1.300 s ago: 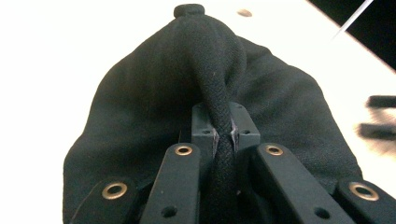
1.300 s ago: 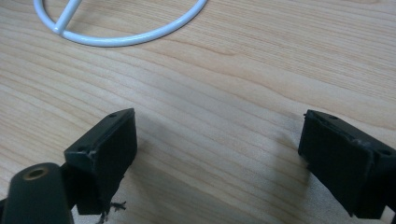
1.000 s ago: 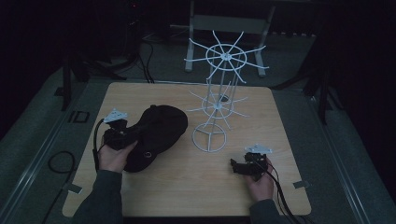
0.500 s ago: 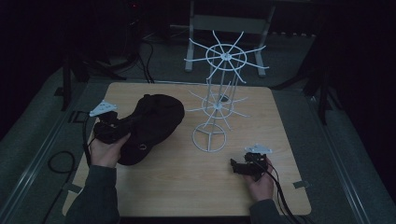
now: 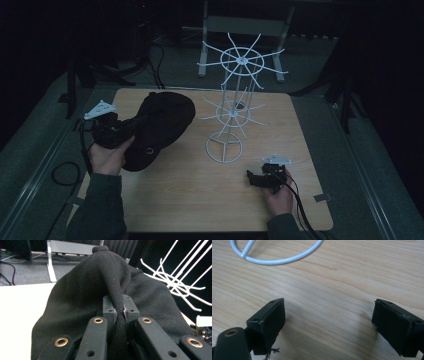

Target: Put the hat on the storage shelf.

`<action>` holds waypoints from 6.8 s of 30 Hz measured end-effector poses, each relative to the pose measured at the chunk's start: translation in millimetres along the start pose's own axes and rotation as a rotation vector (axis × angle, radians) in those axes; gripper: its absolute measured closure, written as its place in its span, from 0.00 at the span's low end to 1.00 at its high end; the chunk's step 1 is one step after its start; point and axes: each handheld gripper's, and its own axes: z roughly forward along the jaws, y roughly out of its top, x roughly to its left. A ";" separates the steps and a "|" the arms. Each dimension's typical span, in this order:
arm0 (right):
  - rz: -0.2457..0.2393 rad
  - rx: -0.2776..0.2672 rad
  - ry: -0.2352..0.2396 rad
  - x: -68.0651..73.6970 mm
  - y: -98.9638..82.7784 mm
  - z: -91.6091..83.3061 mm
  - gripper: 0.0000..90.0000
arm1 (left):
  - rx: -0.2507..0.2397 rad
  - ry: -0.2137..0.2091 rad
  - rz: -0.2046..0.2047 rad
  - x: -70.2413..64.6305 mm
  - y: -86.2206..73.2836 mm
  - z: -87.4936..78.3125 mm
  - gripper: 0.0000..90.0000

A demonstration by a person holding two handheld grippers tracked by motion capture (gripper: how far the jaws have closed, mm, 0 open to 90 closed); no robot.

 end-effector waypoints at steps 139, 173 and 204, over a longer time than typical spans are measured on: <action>-0.001 0.000 0.000 -0.1 0.0 0.0 0.13 | -0.345 -0.316 0.031 1.4 93.3 -53.2 0.94; -0.002 0.000 0.000 -0.1 0.0 0.0 0.13 | -0.407 -0.428 0.023 -17.5 100.3 -60.3 0.94; -0.002 0.000 0.000 -0.1 -0.1 0.0 0.13 | -0.282 -0.451 0.072 -37.2 93.4 -23.8 0.94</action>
